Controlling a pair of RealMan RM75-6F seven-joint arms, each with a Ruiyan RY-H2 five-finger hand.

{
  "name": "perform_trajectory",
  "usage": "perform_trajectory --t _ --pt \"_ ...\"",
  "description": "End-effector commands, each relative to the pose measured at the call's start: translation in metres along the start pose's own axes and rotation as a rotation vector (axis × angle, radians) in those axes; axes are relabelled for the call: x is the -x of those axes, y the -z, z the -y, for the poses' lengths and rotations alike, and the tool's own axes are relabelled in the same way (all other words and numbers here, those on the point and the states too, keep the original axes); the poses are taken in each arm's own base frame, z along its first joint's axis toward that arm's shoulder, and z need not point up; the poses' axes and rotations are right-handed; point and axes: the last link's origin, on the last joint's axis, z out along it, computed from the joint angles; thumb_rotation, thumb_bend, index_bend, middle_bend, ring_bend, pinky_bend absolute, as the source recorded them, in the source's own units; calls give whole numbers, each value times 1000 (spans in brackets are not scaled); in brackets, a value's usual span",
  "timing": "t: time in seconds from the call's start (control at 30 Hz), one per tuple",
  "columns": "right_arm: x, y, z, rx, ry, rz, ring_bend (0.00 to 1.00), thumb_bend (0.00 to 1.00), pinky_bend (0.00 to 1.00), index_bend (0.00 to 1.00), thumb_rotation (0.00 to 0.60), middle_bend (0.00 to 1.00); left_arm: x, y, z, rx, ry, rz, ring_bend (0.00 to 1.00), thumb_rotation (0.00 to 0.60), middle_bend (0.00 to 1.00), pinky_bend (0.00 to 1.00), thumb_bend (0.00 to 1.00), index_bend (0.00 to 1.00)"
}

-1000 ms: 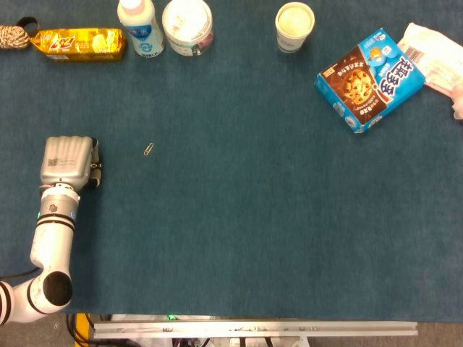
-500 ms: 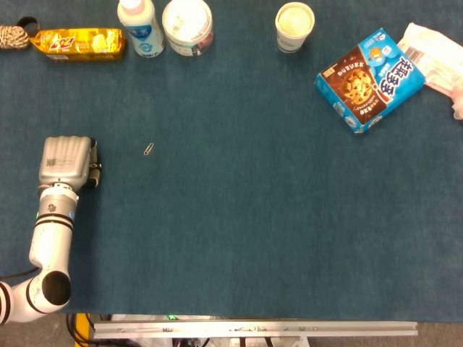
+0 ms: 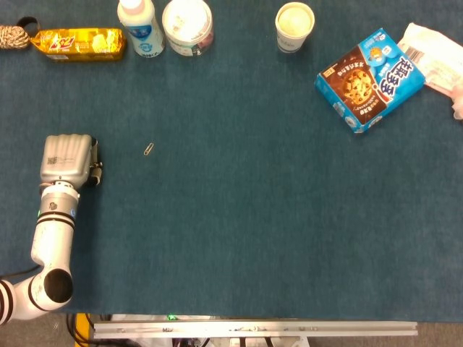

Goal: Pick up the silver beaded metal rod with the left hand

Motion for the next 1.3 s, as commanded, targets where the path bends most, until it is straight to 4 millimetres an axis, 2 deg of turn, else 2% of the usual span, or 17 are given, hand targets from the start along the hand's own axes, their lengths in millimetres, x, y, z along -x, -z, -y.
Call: perform_trajectory --t 0.03,0.27,0.73,1.0,1.3 --pt "0 0 0 0 -1 -2 399 150 364 430 600 530 0 0 0 -1 0 -2 845 600 799 976 328 551" --pt "-2 0 0 -2 -2 -8 400 149 364 430 600 532 -6 1 3 7 21 -29 853 600 810 983 328 560" --pt "-1 0 2 -12 -11 -14 402 149 364 430 600 538 -47 22 13 88 142 -93 870 600 835 998 333 581" --pt "1 -1 2 -19 -22 -12 402 148 364 430 600 538 -61 38 -1 190 246 -66 873 600 837 998 332 583" --pt "1 0 -1 -21 -30 -13 402 148 364 430 600 539 -69 36 -31 253 275 -52 873 600 837 998 332 581"
